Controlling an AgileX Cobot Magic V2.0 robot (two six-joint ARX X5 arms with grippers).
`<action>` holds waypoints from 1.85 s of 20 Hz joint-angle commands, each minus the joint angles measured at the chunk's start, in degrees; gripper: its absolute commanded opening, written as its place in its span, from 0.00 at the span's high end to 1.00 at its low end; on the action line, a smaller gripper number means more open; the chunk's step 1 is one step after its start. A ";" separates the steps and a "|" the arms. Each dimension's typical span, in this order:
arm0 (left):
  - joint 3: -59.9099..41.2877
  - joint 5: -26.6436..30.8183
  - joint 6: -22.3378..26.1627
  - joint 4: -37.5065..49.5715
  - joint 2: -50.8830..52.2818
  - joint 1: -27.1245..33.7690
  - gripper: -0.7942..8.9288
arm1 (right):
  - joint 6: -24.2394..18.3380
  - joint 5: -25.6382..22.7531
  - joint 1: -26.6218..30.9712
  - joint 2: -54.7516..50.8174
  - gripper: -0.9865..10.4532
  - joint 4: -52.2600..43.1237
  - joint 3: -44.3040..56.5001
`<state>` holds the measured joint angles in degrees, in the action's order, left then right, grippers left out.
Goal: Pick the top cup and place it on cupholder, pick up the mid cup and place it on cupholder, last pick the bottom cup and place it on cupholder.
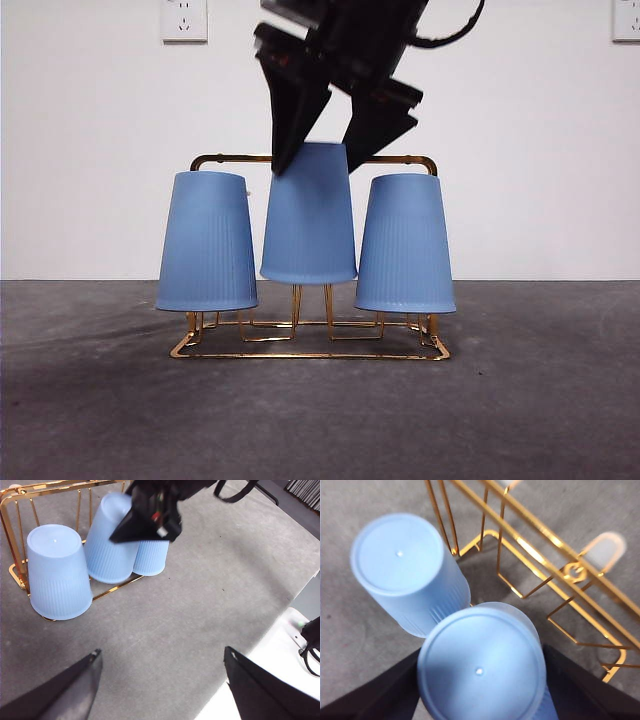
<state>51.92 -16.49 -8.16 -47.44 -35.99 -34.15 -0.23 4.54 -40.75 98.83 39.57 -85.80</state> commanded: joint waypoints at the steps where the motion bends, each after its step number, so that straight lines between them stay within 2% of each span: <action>1: 0.52 -0.04 0.15 0.70 -0.31 -0.42 0.53 | -0.70 0.90 -0.28 1.92 0.62 -0.96 -1.22; 4: 0.52 -0.04 0.15 0.70 -0.31 -0.42 0.53 | -0.68 1.66 -0.24 2.58 0.61 -1.01 -1.22; 6: 0.52 -0.04 0.13 0.70 -0.31 -0.42 0.53 | -0.66 1.64 -0.24 2.67 0.56 -0.94 -1.22; 14: 0.52 -0.04 0.13 0.68 -0.31 -0.42 0.53 | -0.68 1.40 -0.33 1.11 0.55 -0.61 -1.36; 20: 0.52 -0.04 0.13 0.70 -0.31 -0.42 0.53 | -0.13 1.49 -0.37 -7.69 0.55 1.22 -2.08; 25: 0.52 -0.04 0.15 0.28 -0.31 -0.42 0.53 | 0.39 1.49 -1.97 -18.91 0.55 9.88 -1.44; 29: 0.52 -0.04 0.15 0.28 -0.31 -0.42 0.53 | 1.03 1.46 -4.70 -29.20 0.56 10.45 5.64; 37: 0.52 -0.04 0.15 0.28 -0.31 -0.42 0.53 | 12.94 1.44 -10.36 -50.80 0.56 -2.89 32.30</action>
<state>51.92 -16.49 -8.16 -47.77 -35.99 -34.15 9.74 6.00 -50.43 47.77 37.39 -53.67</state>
